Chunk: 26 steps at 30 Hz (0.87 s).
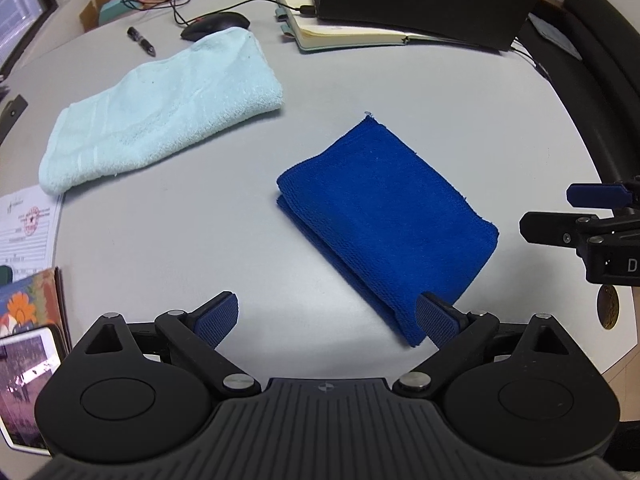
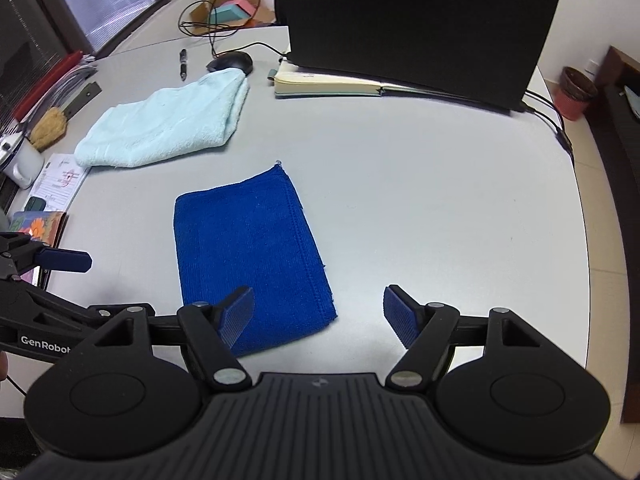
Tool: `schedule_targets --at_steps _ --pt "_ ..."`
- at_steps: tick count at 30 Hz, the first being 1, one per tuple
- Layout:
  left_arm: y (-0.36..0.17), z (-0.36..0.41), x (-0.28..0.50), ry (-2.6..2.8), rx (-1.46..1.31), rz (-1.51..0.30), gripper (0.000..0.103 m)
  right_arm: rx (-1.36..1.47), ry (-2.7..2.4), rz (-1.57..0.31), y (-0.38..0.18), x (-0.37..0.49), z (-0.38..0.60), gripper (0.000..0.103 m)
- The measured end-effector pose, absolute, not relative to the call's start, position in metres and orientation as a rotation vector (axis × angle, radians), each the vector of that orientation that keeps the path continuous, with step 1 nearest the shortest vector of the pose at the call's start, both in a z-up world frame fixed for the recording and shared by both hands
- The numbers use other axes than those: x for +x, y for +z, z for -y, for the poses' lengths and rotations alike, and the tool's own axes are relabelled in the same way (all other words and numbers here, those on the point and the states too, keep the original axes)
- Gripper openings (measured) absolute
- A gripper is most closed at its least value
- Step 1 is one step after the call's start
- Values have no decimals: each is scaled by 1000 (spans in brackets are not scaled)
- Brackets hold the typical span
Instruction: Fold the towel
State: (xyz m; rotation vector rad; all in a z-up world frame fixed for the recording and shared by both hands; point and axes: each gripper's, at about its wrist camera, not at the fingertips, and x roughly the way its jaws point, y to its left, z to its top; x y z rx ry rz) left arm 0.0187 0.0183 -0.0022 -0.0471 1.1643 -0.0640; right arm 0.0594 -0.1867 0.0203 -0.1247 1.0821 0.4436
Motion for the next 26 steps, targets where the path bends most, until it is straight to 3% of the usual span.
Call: schedule_targets --at_steps 26 --pt "-11 -46 16 -178 43 -1118 96 -101 319 -1095 6 29 154 79"
